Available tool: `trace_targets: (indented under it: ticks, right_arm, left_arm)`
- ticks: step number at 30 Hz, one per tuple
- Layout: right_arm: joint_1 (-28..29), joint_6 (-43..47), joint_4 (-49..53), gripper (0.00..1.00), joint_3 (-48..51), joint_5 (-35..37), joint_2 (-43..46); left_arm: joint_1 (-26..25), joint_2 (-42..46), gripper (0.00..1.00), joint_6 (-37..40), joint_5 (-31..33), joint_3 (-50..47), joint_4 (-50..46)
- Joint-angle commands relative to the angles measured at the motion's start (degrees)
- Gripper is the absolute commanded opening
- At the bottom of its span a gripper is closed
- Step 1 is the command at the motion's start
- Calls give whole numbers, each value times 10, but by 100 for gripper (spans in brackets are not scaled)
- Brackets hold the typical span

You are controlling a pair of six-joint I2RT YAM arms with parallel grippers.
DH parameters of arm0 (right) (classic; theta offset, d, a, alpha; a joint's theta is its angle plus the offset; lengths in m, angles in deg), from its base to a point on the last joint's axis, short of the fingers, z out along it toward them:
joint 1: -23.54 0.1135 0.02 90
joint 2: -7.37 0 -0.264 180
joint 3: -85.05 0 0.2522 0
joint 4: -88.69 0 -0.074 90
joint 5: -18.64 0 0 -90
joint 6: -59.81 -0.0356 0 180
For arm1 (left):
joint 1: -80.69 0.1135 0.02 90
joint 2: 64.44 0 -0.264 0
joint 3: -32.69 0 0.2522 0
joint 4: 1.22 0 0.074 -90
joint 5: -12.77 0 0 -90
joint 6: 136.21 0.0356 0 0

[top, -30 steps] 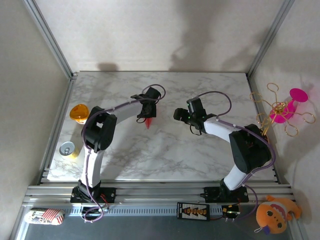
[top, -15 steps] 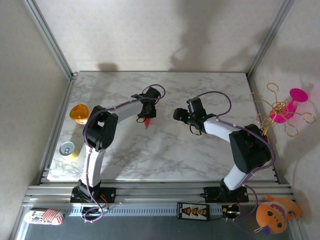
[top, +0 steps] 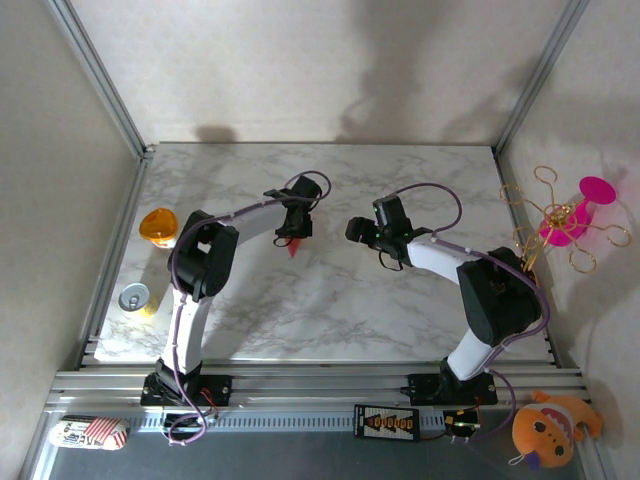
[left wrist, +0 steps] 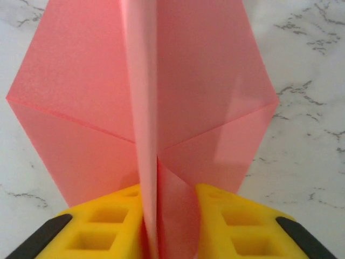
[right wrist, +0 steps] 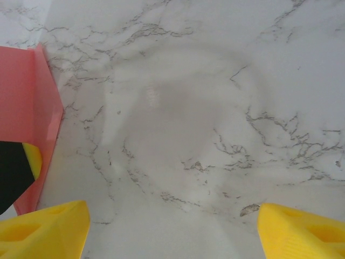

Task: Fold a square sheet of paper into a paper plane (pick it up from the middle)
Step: Move the paper plane to the top-center of the table.

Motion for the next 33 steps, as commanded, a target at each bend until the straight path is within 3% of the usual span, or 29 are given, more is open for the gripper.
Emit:
trace_targets:
  ticks: [1, 6, 12, 33]
  right_arm:
    - [-2, -6, -5, 82, -11, -9, -10]
    - [-2, -7, -6, 81, -11, -14, -12]
    - [-2, -9, -6, 81, -12, -17, -15]
    - [-2, -11, -6, 80, -16, -25, -24]
  left_arm:
    - [5, 17, 32, -1, -9, -1, -2]
    - [6, 27, 39, 2, -22, -10, 9]
    - [7, 36, 41, -1, -20, -18, 17]
    - [10, 43, 8, -16, 19, -21, 19]
